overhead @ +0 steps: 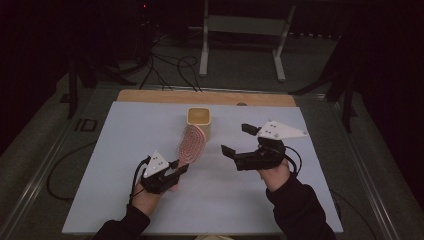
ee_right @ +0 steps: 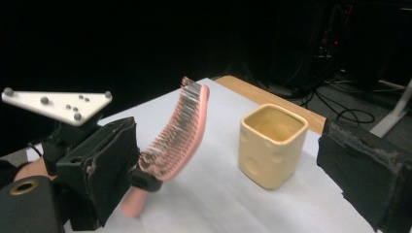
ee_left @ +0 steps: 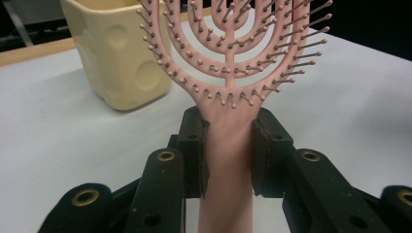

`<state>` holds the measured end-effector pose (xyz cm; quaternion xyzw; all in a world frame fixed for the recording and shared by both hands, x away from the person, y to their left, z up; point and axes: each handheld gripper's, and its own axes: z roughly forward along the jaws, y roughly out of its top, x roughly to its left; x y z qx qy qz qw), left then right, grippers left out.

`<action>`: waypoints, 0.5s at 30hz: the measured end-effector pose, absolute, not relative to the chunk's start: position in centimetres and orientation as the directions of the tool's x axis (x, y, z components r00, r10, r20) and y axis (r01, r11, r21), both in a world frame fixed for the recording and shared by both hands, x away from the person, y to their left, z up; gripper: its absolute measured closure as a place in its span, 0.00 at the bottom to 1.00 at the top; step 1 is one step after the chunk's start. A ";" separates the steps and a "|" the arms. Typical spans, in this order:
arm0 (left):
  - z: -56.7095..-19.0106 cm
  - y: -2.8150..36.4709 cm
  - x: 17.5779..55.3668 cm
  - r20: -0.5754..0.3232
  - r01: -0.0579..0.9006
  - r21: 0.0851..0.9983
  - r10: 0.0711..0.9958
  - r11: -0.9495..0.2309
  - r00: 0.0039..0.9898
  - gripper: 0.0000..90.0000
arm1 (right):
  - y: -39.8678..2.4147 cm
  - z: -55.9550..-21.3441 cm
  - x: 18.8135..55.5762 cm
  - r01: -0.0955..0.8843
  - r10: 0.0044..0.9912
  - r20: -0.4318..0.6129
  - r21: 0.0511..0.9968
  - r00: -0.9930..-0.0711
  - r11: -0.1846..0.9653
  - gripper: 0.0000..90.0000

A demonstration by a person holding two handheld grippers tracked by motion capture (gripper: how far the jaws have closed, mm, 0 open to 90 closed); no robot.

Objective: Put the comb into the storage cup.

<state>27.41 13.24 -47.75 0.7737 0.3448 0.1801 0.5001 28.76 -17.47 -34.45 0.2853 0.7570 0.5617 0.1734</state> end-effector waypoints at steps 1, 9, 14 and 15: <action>-47.7 13.2 27.4 -0.068 0.354 0.898 0.714 -0.260 0.697 0.79 | -16.9 -34.3 29.1 0.243 0.627 0.061 0.947 -0.776 0.208 0.08; -47.8 13.3 27.5 -0.065 0.351 0.900 0.717 -0.259 0.694 0.79 | -15.2 -34.4 30.2 0.288 0.622 0.119 0.941 -0.774 0.179 0.08; -47.8 13.1 27.4 -0.064 0.348 0.901 0.714 -0.260 0.697 0.79 | -13.5 -35.2 31.2 0.359 0.634 0.202 0.924 -0.747 0.128 0.08; -47.8 13.1 27.4 -0.064 0.348 0.901 0.714 -0.260 0.697 0.79 | -13.5 -35.2 31.2 0.359 0.634 0.202 0.924 -0.747 0.128 0.08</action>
